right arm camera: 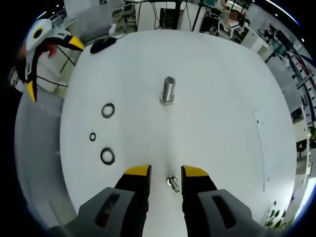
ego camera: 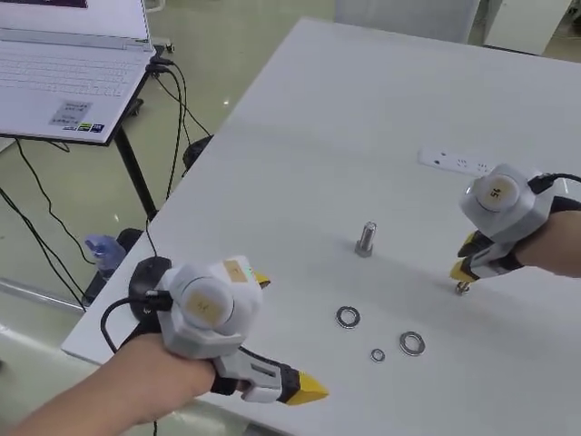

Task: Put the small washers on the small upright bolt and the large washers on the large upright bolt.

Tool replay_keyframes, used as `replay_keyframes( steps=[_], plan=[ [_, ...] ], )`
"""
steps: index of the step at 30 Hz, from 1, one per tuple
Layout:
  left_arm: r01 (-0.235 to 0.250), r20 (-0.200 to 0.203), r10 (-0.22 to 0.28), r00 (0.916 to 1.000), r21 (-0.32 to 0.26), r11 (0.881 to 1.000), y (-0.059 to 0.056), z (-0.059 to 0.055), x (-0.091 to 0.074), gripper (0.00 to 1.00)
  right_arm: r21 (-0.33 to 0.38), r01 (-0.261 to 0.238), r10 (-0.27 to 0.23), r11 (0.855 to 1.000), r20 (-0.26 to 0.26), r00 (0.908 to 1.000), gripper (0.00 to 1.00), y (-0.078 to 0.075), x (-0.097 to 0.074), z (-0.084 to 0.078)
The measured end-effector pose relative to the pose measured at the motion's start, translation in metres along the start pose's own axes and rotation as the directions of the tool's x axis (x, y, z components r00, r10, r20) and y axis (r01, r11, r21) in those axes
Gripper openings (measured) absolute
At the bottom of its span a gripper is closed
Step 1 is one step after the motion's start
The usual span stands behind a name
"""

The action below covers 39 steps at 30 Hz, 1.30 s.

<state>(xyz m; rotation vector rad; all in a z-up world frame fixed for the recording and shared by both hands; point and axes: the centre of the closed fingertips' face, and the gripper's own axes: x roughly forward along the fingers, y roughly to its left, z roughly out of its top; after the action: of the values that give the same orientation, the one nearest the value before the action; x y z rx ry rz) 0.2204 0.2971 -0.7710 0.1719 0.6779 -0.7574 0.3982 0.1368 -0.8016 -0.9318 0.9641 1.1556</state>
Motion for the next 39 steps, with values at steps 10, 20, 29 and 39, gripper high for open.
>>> replay_keyframes(
  steps=[10, 20, 29, 39],
  plan=[
    [-0.005, 0.005, 0.005, 1.0000, 0.015, 1.000, -0.002, 0.006, -0.003, 0.96, -0.059, -0.018, 0.020, 0.998, 0.038, 0.9991, 0.27, 0.026, -0.007, 0.022],
    [-0.009, 0.005, 0.009, 0.9999, 0.028, 1.000, -0.001, 0.009, -0.005, 0.95, -0.098, -0.046, 0.051, 0.994, 0.043, 0.9978, 0.28, 0.049, -0.005, 0.029],
    [-0.016, 0.020, 0.015, 0.9997, 0.026, 1.000, 0.001, 0.012, -0.004, 0.95, -0.108, -0.080, 0.086, 0.991, 0.055, 0.9948, 0.28, 0.069, 0.005, 0.030],
    [-0.011, 0.017, 0.011, 0.9998, 0.021, 1.000, 0.002, 0.009, -0.002, 0.95, -0.110, -0.108, 0.113, 0.988, 0.049, 0.9923, 0.28, 0.092, 0.017, 0.025]
  ],
)
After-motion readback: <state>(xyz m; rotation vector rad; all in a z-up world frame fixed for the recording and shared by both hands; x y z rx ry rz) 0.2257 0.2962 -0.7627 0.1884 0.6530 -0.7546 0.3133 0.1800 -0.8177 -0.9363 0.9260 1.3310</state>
